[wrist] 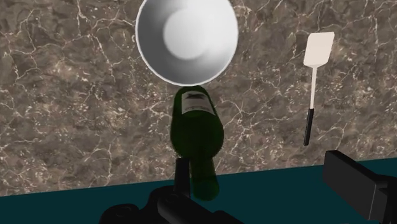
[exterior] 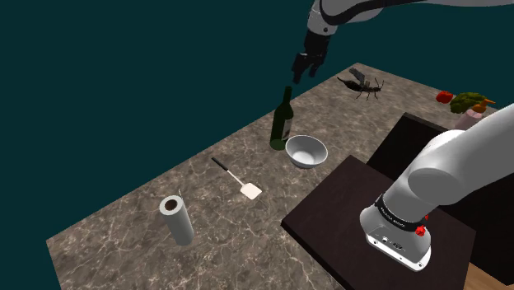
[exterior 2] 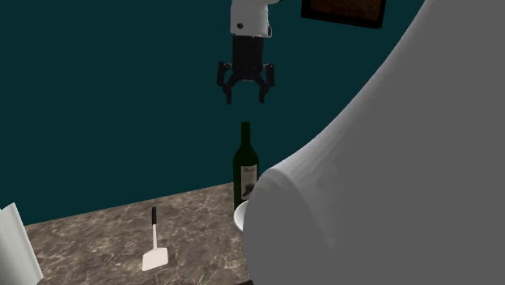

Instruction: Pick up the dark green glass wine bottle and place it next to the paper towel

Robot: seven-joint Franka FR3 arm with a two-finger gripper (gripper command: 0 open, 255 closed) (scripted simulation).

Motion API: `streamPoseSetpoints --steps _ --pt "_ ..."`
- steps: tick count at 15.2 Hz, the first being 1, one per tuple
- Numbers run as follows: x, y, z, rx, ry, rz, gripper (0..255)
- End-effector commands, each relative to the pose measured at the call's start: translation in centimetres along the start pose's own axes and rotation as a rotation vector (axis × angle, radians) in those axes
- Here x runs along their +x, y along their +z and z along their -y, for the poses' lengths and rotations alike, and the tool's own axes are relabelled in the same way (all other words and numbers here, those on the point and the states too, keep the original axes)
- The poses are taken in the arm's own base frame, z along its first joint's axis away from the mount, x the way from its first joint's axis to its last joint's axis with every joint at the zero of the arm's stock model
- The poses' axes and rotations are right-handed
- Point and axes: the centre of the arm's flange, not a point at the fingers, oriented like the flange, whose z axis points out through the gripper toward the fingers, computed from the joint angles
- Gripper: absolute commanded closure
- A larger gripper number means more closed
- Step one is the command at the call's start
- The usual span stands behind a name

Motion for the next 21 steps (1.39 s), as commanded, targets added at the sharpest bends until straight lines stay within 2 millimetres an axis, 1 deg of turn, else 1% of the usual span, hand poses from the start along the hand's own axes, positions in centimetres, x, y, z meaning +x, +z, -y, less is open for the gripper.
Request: streamPoseSetpoints --steps 1,6,7,13,14,21 --pt "1.8 2.0 -0.7 -0.005 -0.001 0.006 0" --pt "6.4 6.6 -2.4 -0.015 -0.004 0.022 0" --pt "6.6 6.8 -2.5 -0.016 -0.004 0.023 0" --pt "6.5 9.9 -2.6 -0.016 -0.004 0.023 0" --pt "6.5 10.8 -2.6 -0.016 -0.004 0.023 0" --pt "6.5 10.8 -2.6 -0.016 -0.004 0.023 0"
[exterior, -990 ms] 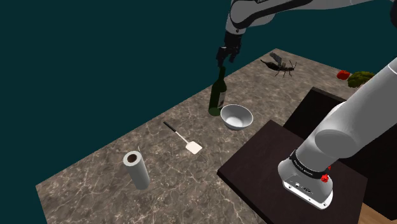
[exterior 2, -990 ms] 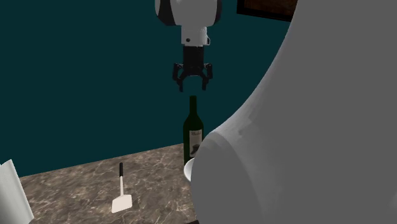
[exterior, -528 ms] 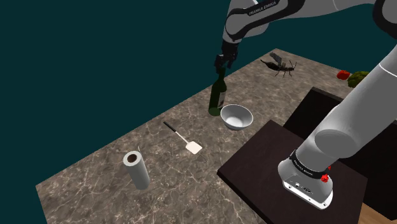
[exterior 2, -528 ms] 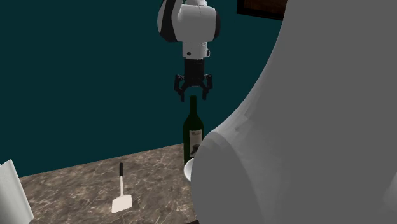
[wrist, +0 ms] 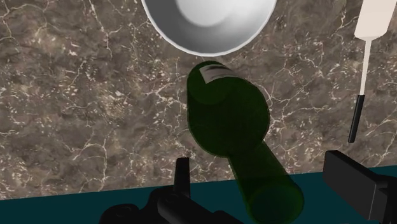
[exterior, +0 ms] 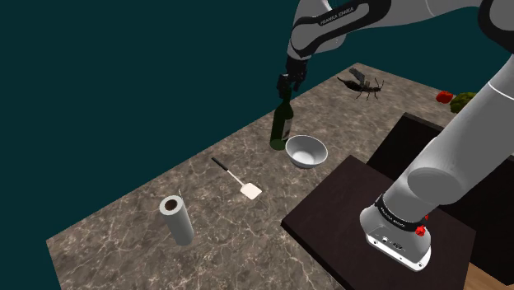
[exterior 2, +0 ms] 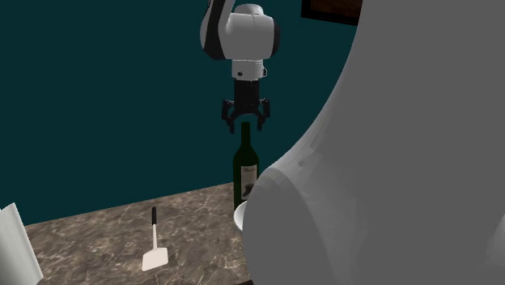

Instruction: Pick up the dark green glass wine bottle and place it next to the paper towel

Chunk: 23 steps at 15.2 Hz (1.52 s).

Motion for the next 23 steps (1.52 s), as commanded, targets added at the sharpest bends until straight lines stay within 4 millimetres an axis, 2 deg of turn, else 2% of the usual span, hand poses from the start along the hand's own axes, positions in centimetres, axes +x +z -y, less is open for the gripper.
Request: streamPoseSetpoints --steps 1,2,11,23 --pt "0.0 0.0 0.0 0.0 0.0 0.0 0" --pt "0.0 0.0 0.0 0.0 0.0 0.0 255" --pt "0.0 0.0 0.0 0.0 0.0 0.0 255" --pt "0.5 -6.3 0.0 0.0 0.0 0.0 255"
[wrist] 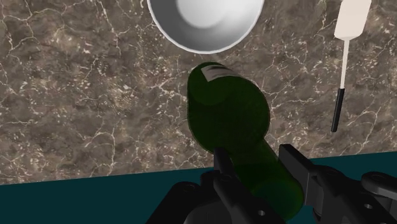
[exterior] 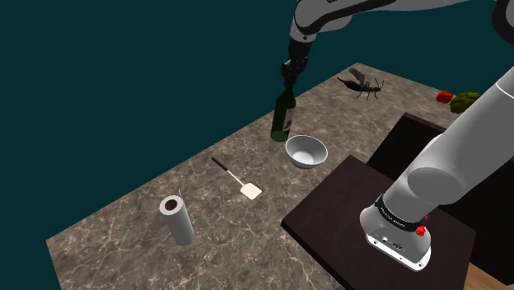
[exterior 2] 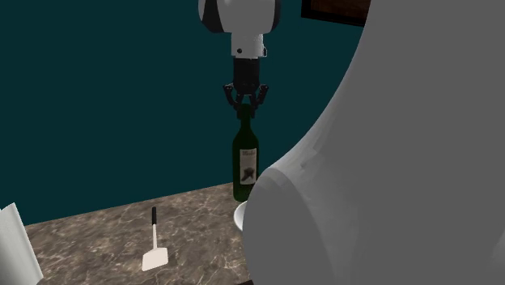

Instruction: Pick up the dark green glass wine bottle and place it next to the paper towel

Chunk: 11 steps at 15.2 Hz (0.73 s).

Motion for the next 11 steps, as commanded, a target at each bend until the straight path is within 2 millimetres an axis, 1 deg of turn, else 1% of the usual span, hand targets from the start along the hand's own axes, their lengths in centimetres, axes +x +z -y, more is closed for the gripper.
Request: streamPoseSetpoints --steps 1,11 --pt "0.0 -1.1 0.0 0.0 0.0 0.0 255" --pt "0.4 -6.3 0.0 0.0 0.0 0.0 255"
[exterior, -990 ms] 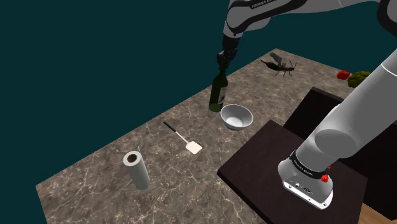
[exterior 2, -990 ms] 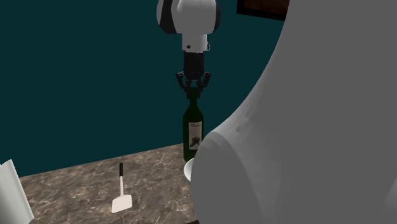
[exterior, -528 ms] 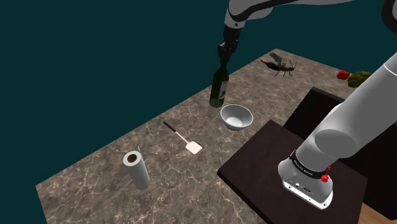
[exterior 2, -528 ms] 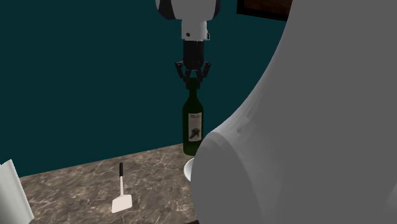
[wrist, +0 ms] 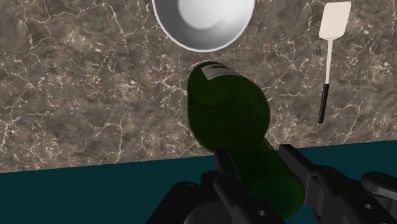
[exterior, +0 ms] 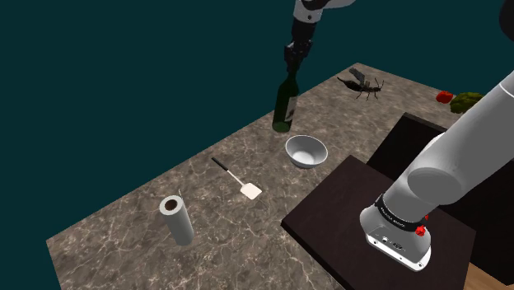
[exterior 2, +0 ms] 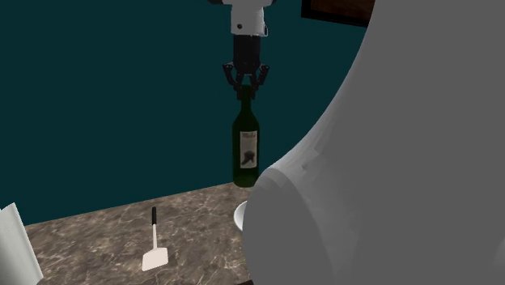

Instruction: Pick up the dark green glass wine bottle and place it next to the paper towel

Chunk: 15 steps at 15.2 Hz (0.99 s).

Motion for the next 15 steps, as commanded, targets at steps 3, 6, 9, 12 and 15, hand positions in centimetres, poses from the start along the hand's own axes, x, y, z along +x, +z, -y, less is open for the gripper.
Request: streamPoseSetpoints --steps 3,6,9,12,15 --pt "0.1 -2.2 0.1 0.0 0.0 0.0 255" --pt "0.2 -3.8 0.1 0.0 0.0 0.0 255" --pt "0.4 -5.3 0.1 0.0 0.0 0.0 255" --pt "0.5 -6.9 0.1 0.0 0.0 0.0 255" --pt "0.6 -8.5 0.1 0.0 0.0 0.0 255"
